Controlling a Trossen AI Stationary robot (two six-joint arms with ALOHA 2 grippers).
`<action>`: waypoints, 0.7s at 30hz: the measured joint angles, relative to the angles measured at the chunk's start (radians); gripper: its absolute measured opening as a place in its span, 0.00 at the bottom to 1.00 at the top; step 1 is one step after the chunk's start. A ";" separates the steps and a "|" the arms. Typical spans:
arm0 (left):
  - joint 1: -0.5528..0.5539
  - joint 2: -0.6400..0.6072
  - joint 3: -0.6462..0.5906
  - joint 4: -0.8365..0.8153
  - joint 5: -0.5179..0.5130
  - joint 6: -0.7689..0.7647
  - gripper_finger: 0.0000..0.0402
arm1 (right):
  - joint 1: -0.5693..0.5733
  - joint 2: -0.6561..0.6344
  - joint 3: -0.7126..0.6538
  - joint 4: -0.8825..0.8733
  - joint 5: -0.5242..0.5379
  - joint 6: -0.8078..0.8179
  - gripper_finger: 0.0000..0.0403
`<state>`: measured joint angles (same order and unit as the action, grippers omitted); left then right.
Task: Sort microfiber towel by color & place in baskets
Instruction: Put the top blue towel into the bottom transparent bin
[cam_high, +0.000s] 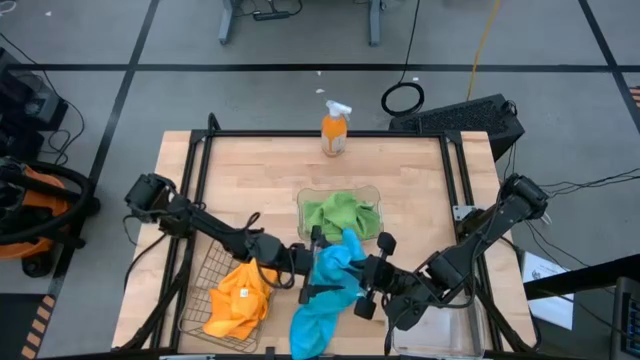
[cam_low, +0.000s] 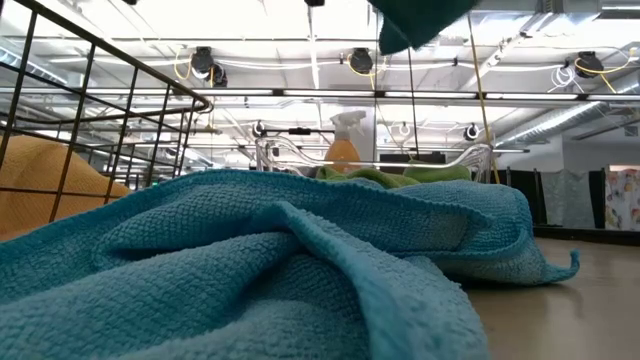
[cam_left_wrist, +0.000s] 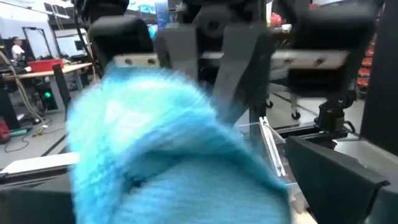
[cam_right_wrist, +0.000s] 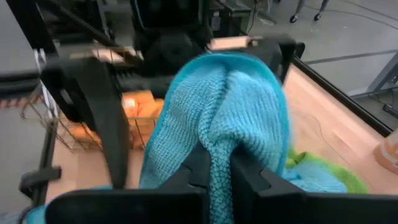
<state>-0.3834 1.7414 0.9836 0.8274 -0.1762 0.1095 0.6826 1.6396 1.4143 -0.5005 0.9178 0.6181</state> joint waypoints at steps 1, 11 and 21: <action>0.006 0.000 0.000 -0.005 0.021 0.000 0.93 | 0.000 0.002 0.000 0.020 0.001 -0.002 0.04; 0.020 0.000 0.001 -0.048 0.194 0.001 0.48 | 0.004 0.006 0.000 0.106 -0.020 -0.070 0.04; 0.026 0.000 0.002 -0.056 0.248 0.007 0.08 | 0.007 0.006 0.000 0.131 -0.083 -0.011 0.17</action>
<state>-0.3576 1.7412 0.9854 0.7718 0.0723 0.1168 0.6899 1.6459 1.4143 -0.3698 0.8343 0.6073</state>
